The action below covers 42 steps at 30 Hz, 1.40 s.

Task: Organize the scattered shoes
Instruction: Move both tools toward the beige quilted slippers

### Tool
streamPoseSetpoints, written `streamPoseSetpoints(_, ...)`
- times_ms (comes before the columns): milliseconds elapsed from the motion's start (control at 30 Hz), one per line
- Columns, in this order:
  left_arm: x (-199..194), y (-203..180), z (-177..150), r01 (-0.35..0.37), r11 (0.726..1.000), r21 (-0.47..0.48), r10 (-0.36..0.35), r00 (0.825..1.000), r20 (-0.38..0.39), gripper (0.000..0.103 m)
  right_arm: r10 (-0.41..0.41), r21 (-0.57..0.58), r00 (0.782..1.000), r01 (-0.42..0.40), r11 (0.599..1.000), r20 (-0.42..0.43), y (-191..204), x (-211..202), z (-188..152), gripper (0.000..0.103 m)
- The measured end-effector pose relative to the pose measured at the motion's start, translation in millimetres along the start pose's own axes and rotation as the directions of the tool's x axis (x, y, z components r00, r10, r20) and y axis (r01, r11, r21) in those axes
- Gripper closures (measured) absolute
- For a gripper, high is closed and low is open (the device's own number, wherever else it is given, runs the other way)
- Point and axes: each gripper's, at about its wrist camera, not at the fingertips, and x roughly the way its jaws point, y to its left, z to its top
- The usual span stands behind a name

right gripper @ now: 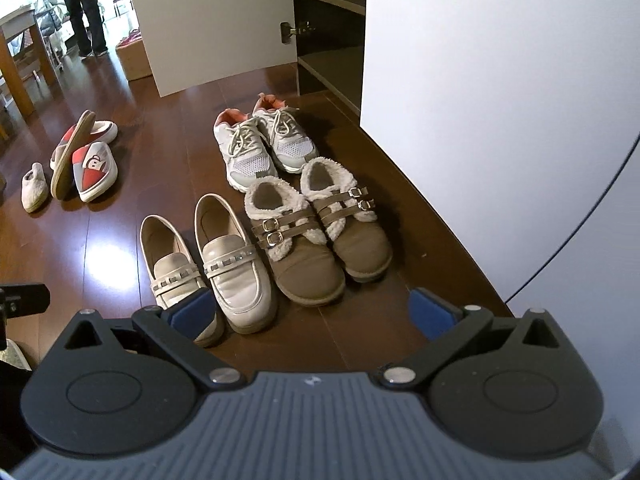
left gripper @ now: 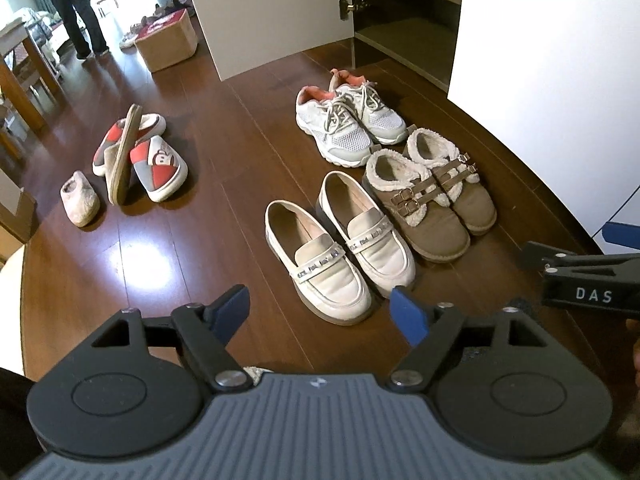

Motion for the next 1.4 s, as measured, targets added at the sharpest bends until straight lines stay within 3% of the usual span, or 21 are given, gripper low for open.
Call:
streamPoseSetpoints(233,-1.0,-1.5,-0.3,-0.002,1.000,-0.006,0.002,1.000,0.007,0.024,0.008,0.005,1.000,-0.008,1.000,0.003,-2.4,-3.5,-5.2,0.001)
streamPoseSetpoints(433,-18.4,27.6,21.7,0.056,0.996,-0.063,-0.051,0.996,0.074,0.023,0.016,0.024,1.000,-0.016,1.000,-0.011,-2.7,-0.6,-7.1,0.001)
streamPoseSetpoints(567,-53.5,86.0,58.4,0.000,0.988,-0.152,0.034,0.974,0.222,0.022,0.020,0.019,0.999,-0.020,1.000,-0.028,1.5,5.9,-4.9,0.001)
streamPoseSetpoints(600,-55.3,104.8,64.3,-0.028,0.985,-0.171,0.067,0.971,0.229,0.018,0.017,0.017,0.999,-0.017,1.000,-0.036,3.5,8.9,-4.3,0.001)
streamPoseSetpoints(667,-51.6,146.2,72.5,-0.100,0.974,-0.203,0.143,0.967,0.212,0.014,0.015,0.012,0.998,-0.015,1.000,-0.054,7.4,16.1,-2.0,0.001)
streamPoseSetpoints(733,-48.0,187.5,80.8,-0.171,0.957,-0.233,0.218,0.957,0.193,0.001,0.014,0.007,0.997,-0.013,1.000,-0.076,12.7,26.0,1.7,0.001)
streamPoseSetpoints(867,-40.6,270.3,97.2,-0.310,0.906,-0.289,0.362,0.920,0.148,0.001,-0.002,-0.031,0.991,-0.002,1.000,-0.135,31.5,57.8,19.7,0.001)
streamPoseSetpoints(933,-20.1,307.4,92.9,-0.367,0.891,-0.266,0.396,0.916,0.063,0.001,-0.009,-0.062,0.987,-0.001,0.998,-0.160,42.9,75.3,32.6,0.001)
streamPoseSetpoints(1067,38.2,355.1,90.8,-0.373,0.893,-0.252,0.371,0.927,-0.060,0.001,0.011,-0.178,0.985,-0.043,0.983,-0.175,87.0,116.9,76.2,0.001)
streamPoseSetpoints(1167,82.1,389.5,89.8,-0.371,0.895,-0.246,0.344,0.927,-0.147,0.001,0.042,-0.299,0.988,-0.085,0.950,-0.148,140.3,148.0,114.0,0.001)
streamPoseSetpoints(1233,111.0,407.6,92.6,-0.333,0.901,-0.277,0.295,0.940,-0.173,0.001,0.070,-0.370,0.989,-0.114,0.922,-0.129,180.4,169.3,136.0,0.001)
streamPoseSetpoints(1400,171.9,453.1,83.2,-0.317,0.843,-0.434,0.244,0.945,-0.216,0.001,0.175,-0.481,0.976,-0.218,0.849,-0.134,275.9,222.4,166.9,0.001)
